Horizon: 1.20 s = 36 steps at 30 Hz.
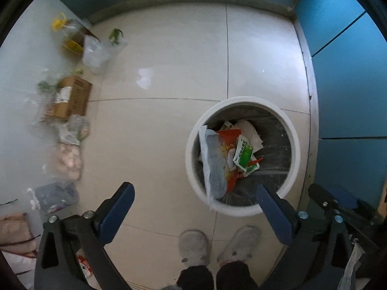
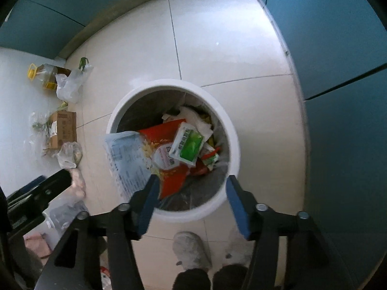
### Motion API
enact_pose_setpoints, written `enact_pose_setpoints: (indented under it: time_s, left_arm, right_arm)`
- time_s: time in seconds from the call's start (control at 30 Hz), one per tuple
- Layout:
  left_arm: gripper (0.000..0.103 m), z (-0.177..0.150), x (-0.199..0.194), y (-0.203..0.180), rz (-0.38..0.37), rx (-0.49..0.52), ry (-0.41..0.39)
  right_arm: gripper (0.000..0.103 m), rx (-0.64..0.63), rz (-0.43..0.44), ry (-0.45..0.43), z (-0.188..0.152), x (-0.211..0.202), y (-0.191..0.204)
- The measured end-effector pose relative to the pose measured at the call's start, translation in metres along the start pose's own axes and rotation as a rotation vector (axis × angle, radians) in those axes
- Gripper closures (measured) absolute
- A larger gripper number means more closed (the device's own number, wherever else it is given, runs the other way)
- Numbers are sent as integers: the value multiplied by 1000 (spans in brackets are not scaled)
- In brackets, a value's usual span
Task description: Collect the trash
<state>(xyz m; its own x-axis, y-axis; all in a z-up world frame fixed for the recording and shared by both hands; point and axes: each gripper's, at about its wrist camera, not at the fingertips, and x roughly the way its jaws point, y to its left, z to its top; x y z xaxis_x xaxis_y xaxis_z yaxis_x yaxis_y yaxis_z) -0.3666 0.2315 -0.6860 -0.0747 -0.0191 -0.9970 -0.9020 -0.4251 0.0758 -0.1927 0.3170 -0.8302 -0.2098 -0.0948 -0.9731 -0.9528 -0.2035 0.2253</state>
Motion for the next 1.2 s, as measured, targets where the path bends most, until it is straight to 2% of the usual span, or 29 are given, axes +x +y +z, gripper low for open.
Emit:
enact_pose_setpoints:
  time_s: [0.07, 0.17, 0.3, 0.5, 0.73, 0.9, 1.2]
  left_arm:
    - [0, -11, -35, 4, 15, 7, -28]
    - [0, -28, -90, 9, 21, 19, -64]
    - [0, -53, -166, 14, 17, 38, -115]
    - [0, -94, -279, 27, -21, 25, -183]
    - [0, -133, -380, 39, -56, 24, -282]
    - [0, -157, -438, 48, -93, 7, -343]
    - [0, -193, -523, 66, -177, 13, -438]
  right_arm:
    - [17, -13, -18, -17, -8, -28, 5]
    - [0, -50, -74, -61, -25, -84, 13]
    - [0, -89, -103, -113, -53, -172, 27]
    - [0, -107, -97, -196, -95, -302, 48]
    - [0, -158, -91, -297, -155, -449, 77]
    - [0, -183, -61, -353, -191, -528, 89]
    - [0, -214, 18, -416, -246, -634, 96]
